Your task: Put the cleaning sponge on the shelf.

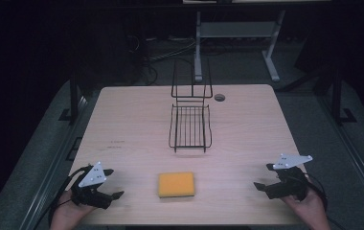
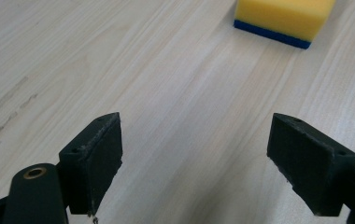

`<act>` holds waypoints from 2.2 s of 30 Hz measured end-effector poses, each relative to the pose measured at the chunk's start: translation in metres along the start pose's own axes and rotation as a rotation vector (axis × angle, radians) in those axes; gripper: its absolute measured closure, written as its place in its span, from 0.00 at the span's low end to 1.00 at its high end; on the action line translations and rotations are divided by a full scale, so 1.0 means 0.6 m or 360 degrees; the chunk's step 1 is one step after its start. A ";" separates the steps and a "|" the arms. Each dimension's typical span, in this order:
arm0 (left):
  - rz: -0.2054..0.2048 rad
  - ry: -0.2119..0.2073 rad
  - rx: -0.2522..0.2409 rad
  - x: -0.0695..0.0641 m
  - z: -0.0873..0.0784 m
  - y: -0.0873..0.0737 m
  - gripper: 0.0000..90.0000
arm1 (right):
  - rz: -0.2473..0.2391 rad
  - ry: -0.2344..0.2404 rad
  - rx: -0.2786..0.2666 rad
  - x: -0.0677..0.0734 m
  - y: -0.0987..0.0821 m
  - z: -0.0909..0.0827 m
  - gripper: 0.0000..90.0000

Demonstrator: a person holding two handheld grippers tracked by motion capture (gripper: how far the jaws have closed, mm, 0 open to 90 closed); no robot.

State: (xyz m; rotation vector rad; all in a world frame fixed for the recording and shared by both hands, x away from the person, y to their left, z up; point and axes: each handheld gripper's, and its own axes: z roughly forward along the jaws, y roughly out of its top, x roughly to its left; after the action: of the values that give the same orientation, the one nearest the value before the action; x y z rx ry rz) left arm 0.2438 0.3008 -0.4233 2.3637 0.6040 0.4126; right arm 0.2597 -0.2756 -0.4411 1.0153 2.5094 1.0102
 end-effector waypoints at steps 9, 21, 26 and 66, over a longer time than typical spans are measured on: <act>0.0053 -0.0058 0.0018 -0.001 -0.001 0.013 0.20 | -0.0011 -0.0004 0.0003 0.001 0.001 -0.002 0.17; 0.0133 -0.0109 0.0042 -0.009 0.006 0.048 0.20 | -0.0019 0.0005 0.0013 0.003 0.002 0.000 0.17; 0.0163 -0.0126 0.0058 -0.010 0.005 0.060 0.20 | -0.0025 0.0011 0.0010 0.003 0.003 0.001 0.17; 0.0375 -0.0314 0.0197 -0.041 0.059 0.161 0.20 | -0.0017 0.0023 -0.0016 0.002 0.002 -0.006 0.17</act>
State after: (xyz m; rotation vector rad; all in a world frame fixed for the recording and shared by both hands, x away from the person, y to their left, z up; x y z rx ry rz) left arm 0.2687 0.2042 -0.3884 2.5662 0.2671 0.2445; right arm 0.2579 -0.2760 -0.4374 0.9942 2.5156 1.0297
